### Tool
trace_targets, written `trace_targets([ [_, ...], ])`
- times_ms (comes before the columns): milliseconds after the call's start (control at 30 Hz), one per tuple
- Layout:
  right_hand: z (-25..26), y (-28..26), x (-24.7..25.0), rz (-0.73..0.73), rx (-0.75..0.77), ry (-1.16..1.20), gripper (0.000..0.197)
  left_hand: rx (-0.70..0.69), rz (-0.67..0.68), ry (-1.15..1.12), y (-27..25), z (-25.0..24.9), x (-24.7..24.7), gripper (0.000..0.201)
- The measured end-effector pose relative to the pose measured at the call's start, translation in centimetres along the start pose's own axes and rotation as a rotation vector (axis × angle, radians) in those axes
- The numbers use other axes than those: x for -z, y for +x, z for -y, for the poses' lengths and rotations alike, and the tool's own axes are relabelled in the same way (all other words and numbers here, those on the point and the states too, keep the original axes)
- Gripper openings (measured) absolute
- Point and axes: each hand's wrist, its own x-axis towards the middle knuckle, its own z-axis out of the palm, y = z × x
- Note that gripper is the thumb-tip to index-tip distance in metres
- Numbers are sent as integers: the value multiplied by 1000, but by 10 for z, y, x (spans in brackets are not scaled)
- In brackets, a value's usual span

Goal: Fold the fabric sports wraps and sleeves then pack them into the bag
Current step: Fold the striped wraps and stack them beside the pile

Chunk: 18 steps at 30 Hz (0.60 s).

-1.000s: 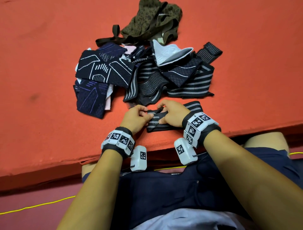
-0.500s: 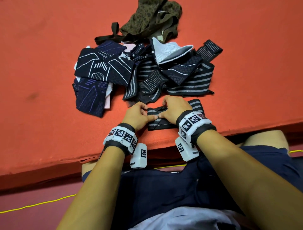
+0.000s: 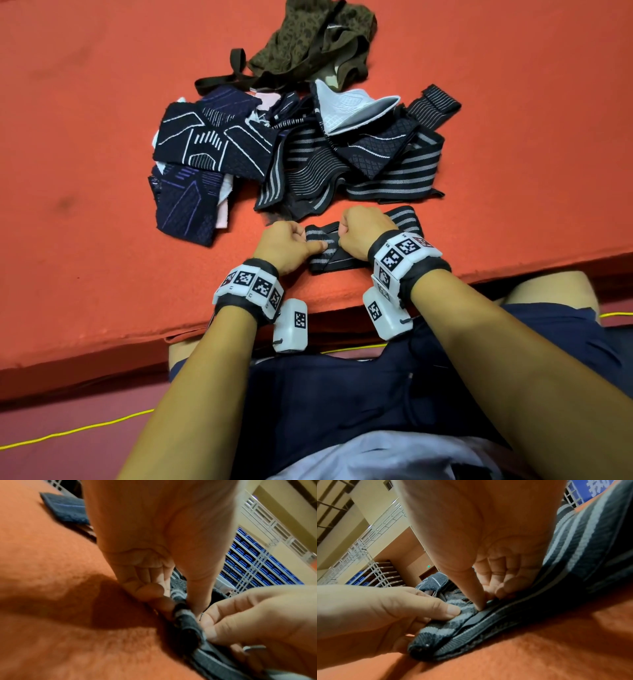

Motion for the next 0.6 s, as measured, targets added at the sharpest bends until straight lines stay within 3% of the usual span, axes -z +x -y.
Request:
trace_targets([
  [200,10,-3,-9,-17,96,66,16,19,-46,-26,-10,2,19,38],
  [400,30,-10,-19,114,276,-49,57,0,-119,-20,-15,-2,35,31],
  [500,24,-13,-14,90,278,45,79,-48,-100,-182,-11,-15,24,30],
  [600,13,-17,-6,71,214,204,75,-97,-63,-345,-11,-32,11,26],
])
